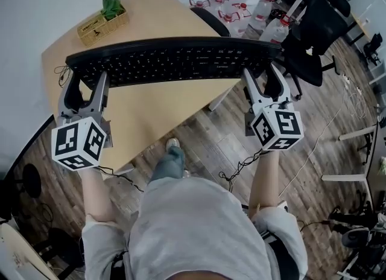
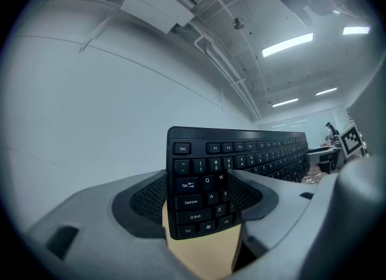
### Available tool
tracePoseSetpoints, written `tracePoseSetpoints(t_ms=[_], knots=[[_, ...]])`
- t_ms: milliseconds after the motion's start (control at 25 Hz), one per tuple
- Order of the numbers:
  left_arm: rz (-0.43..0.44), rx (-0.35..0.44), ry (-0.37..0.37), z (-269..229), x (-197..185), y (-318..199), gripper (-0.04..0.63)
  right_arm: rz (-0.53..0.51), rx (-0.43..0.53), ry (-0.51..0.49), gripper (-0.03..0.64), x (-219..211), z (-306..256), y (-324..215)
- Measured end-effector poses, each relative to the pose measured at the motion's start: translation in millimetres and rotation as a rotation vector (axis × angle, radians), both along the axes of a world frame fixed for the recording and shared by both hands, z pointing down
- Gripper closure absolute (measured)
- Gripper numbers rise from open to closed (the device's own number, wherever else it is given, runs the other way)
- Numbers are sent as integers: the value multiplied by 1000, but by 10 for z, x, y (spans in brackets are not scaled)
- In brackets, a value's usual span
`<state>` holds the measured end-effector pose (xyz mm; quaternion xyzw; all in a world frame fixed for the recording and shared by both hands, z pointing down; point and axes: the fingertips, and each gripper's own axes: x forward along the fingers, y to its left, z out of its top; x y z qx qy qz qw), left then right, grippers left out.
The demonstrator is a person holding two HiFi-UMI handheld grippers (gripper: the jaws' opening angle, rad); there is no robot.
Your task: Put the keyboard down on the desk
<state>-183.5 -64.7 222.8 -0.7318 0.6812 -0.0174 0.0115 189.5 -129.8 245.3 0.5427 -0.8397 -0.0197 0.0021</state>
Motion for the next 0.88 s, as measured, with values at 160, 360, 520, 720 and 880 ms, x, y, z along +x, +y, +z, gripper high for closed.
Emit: tracePoseSetpoints(t_ms=[160, 360, 520, 720, 880], knots=[[12, -10, 1, 66, -62, -409, 302, 14, -11, 4, 354, -52, 61, -360], [31, -42, 19, 261, -305, -1364, 302, 36, -39, 26, 354, -280, 197, -1238], [31, -56, 16, 234, -333, -1514, 302, 37, -57, 27, 354, -310, 184, -1388], [35, -91, 10, 377, -427, -1840, 302, 46, -105, 25, 354, -403, 366, -1687], [38, -153, 16, 590, -515, -2129, 302, 50, -159, 30, 354, -487, 587, -1953]])
